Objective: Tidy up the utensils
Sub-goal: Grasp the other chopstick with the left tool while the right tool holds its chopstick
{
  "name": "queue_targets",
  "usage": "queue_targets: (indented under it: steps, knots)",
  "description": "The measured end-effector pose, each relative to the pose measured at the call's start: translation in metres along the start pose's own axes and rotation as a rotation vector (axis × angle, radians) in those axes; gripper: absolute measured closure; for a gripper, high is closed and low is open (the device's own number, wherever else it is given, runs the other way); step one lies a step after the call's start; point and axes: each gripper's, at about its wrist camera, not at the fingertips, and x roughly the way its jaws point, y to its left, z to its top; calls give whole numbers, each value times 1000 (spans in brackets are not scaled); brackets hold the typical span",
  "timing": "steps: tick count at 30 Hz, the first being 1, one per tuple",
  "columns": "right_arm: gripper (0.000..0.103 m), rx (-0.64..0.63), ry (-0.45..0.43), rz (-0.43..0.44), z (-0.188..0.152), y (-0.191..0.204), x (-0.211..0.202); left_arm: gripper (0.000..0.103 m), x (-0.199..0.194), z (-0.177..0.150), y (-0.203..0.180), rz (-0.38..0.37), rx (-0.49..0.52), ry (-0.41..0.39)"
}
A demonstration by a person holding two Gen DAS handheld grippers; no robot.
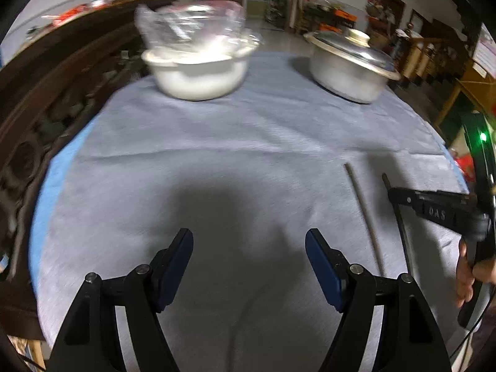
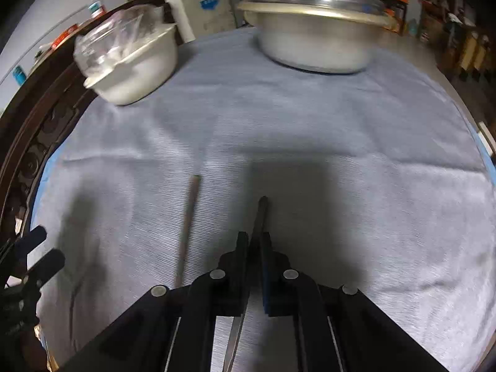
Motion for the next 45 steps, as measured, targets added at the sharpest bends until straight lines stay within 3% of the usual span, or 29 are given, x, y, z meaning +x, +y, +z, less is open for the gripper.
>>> queue_targets:
  steps: [3, 9, 15, 17, 21, 24, 25, 29, 37, 45]
  knots:
    - [96, 19, 5, -30, -4, -20, -6, 28, 19, 20, -17, -43, 35, 45]
    - [96, 80, 67, -6, -3, -52, -10, 28, 48, 47, -61, -144, 79, 130]
    - [93, 135, 140, 32, 10, -64, -5, 28, 73, 55, -99, -120, 154, 217]
    - [93, 129, 149, 32, 13, -65, -5, 38, 86, 56, -101, -107, 141, 262]
    - [93, 107, 147, 17, 16, -61, -4, 45, 87, 58, -108, -76, 169, 217]
    - [94, 68, 131, -14, 17, -55, -5, 68, 87, 57, -117, -40, 227, 175]
    - [94, 60, 124, -21, 16, -53, -5, 83, 87, 56, -118, -46, 242, 161]
    - [95, 70, 91, 3, 9, -59, -11, 97, 84, 55, -113, -71, 232, 151]
    - [96, 166, -57, 53, -21, -80, -58, 98, 48, 39, -60, -62, 102, 87]
    - [96, 254, -274, 16, -59, -100, -142, 98, -43, 14, -13, -35, 8, -91]
